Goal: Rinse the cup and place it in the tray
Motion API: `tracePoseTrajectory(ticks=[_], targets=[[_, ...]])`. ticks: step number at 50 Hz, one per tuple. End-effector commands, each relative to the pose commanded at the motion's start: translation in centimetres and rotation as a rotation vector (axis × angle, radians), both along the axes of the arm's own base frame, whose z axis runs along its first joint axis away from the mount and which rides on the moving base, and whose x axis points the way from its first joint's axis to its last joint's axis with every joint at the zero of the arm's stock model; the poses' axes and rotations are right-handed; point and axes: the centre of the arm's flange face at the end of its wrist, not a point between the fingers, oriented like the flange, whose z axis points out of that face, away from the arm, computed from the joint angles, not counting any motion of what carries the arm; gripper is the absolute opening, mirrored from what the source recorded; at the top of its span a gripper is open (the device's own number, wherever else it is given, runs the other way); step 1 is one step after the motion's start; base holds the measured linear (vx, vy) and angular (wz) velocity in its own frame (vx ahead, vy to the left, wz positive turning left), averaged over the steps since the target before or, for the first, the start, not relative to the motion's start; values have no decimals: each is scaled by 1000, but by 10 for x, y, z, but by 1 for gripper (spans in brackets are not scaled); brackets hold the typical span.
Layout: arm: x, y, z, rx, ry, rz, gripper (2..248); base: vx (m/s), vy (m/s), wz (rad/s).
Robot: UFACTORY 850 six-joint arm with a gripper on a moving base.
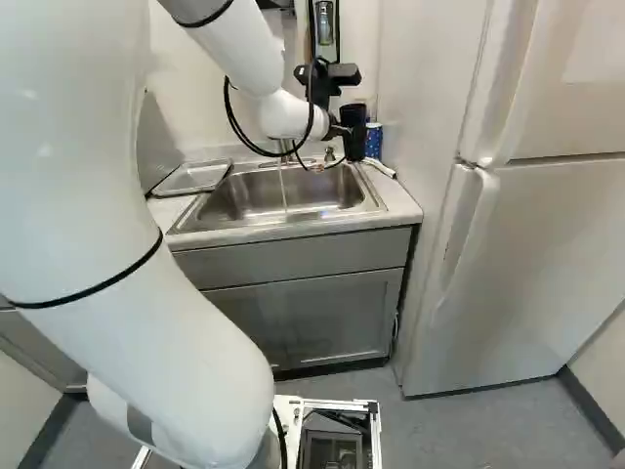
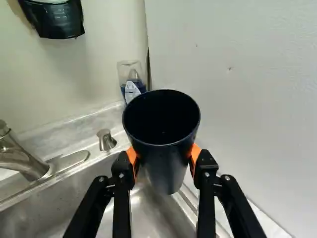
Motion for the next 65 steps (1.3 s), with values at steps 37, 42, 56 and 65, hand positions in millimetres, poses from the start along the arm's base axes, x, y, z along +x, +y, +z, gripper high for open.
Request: tracePoseTrajectory(ticks=[37, 42, 56, 65], targets=[[2, 29, -41, 13, 80, 55, 121, 0, 0, 0], [3, 30, -46, 14, 91, 58, 121, 0, 0, 0], [4, 34, -54, 16, 106, 65, 121, 0, 0, 0], [4, 38, -54, 16, 106, 74, 121, 0, 0, 0]])
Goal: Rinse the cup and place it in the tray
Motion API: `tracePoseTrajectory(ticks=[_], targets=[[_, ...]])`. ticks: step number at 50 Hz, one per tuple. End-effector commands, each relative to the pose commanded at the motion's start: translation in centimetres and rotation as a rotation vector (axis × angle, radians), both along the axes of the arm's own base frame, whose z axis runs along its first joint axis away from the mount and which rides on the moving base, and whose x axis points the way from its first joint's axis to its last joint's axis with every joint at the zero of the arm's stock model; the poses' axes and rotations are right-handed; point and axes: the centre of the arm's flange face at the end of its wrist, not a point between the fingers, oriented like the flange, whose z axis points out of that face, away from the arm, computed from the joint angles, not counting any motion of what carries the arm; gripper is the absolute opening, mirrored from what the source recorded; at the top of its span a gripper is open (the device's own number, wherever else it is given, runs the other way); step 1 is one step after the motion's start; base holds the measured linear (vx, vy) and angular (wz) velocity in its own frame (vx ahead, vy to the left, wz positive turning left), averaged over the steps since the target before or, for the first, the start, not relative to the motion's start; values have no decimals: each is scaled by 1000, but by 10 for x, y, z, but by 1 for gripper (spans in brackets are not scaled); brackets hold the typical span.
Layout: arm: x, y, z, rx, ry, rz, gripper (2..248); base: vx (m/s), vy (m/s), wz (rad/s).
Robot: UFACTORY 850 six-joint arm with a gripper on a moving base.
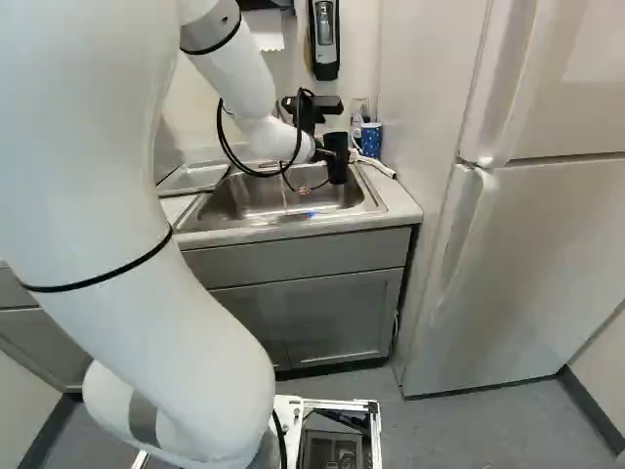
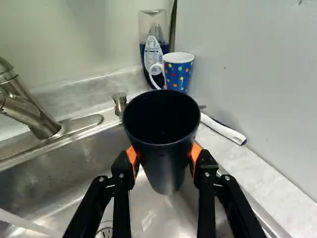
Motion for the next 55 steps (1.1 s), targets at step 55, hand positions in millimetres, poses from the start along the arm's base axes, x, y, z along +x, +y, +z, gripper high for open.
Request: tracePoseTrajectory(ticks=[55], targets=[[-14, 65, -10, 45, 116, 185, 121, 0, 0, 0]])
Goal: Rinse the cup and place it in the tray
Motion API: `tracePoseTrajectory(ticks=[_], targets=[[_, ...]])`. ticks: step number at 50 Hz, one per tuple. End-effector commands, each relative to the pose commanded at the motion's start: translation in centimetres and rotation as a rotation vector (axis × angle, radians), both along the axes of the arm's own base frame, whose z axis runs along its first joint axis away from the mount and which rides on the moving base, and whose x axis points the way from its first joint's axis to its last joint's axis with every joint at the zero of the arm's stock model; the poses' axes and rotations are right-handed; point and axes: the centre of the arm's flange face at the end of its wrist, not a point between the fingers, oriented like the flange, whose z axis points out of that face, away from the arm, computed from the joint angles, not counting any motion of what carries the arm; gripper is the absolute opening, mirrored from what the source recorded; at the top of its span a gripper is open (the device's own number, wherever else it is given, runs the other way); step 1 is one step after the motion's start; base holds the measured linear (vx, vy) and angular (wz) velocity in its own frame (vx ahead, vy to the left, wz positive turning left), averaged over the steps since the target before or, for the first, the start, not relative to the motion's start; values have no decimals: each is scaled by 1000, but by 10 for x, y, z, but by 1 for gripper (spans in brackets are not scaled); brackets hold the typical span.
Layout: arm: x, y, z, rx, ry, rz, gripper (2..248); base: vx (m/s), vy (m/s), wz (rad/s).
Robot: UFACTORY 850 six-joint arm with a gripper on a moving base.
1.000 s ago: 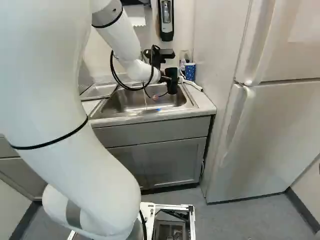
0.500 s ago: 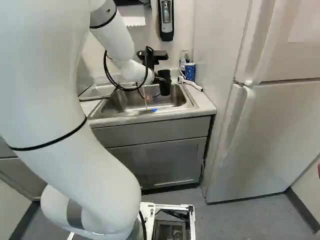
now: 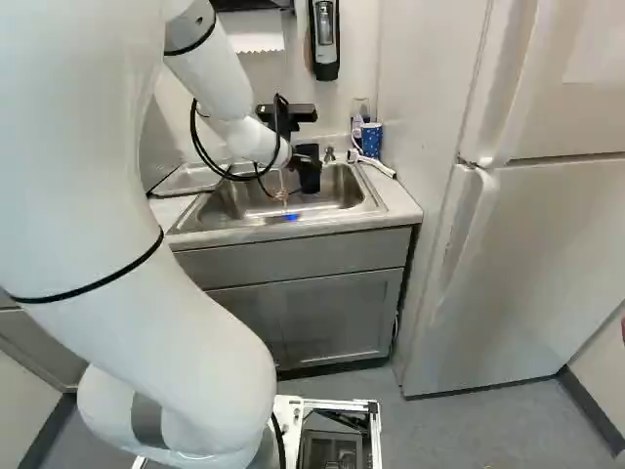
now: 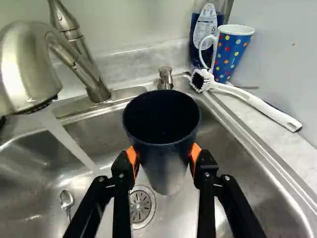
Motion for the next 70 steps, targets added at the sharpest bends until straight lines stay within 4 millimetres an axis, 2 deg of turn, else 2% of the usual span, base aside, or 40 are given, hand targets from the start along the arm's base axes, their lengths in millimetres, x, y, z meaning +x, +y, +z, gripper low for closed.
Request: tracePoseTrajectory(ticks=[35, 70], targets=[[-5, 24, -7, -17, 103, 137, 121, 0, 0, 0], [-8, 36, -12, -94, 176, 272, 121, 0, 0, 0]])
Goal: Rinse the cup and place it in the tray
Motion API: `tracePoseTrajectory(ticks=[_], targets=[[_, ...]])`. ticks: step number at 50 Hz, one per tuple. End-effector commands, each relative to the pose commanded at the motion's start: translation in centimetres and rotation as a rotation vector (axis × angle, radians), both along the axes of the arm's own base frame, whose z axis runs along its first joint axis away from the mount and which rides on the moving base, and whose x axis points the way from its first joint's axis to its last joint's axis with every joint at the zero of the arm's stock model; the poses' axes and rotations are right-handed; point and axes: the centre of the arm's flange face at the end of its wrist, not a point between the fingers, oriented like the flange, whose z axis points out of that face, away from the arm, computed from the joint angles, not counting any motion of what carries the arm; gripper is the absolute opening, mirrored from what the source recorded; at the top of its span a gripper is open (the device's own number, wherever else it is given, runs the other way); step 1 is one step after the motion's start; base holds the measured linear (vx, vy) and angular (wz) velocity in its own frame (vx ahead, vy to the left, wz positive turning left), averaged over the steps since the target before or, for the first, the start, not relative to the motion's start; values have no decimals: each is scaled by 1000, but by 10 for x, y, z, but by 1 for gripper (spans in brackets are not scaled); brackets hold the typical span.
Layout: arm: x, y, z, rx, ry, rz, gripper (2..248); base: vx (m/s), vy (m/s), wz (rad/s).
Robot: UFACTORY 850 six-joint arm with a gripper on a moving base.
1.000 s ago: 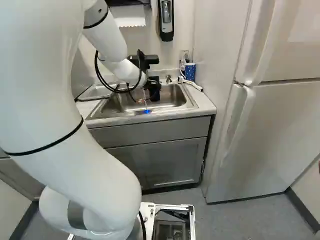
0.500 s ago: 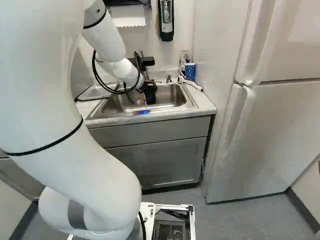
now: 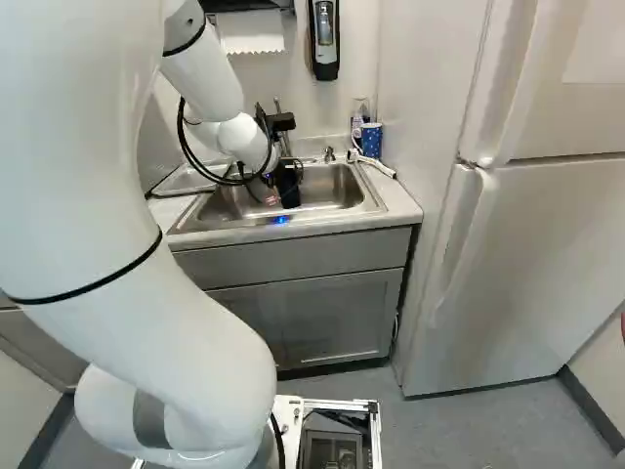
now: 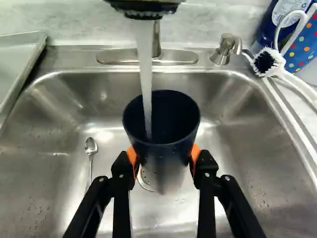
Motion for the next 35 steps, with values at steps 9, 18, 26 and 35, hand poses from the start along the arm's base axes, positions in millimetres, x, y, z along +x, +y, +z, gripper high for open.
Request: tracePoseTrajectory(ticks=[9, 18, 26, 35], targets=[[0, 2, 0, -25, -1, 30, 121, 0, 0, 0], [0, 4, 0, -51, -3, 60, 121, 0, 0, 0], [0, 6, 0, -48, -4, 66, 121, 0, 0, 0], [0, 9, 0, -5, -4, 40, 121, 0, 0, 0]])
